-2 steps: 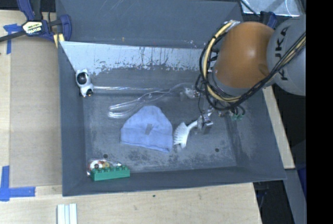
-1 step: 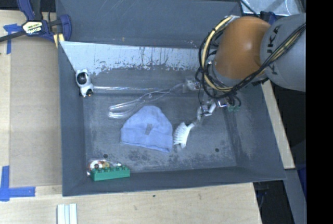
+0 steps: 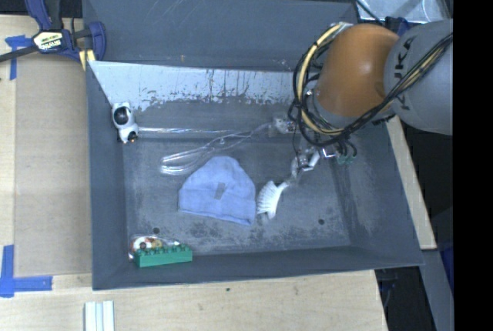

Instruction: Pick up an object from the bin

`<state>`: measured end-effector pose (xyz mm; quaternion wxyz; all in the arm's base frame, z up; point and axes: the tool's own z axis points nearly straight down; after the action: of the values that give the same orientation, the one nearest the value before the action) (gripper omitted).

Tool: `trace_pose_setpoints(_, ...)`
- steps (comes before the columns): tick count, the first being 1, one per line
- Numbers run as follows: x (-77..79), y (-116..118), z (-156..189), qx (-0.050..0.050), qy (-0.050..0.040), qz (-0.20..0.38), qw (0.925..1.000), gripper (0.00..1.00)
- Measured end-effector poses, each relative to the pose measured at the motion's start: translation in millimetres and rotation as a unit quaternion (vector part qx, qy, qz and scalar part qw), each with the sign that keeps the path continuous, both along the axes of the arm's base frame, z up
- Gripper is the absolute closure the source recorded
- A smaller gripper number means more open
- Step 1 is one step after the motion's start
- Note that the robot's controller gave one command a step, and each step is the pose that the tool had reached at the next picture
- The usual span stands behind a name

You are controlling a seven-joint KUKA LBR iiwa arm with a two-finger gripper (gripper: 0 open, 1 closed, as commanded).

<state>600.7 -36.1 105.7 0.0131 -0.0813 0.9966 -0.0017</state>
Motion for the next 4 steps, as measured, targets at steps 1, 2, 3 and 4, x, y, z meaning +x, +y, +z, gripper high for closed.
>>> trace_pose_setpoints(1, 3.1, 14, 21, -0.001, 0.0051, 0.023, 0.9997, 0.0)
trace_pose_setpoints(2, -33.5, 27, 74, -0.001, 0.0025, 0.043, 0.9991, 0.0)
trace_pose_setpoints(3, -15.5, 17, -5, -0.001, 0.0005, 0.09, 0.996, 0.0)
trace_pose_setpoints(4, -35.3, 85, -3, 0.0, -0.0035, 0.052, 0.9986, 0.0)
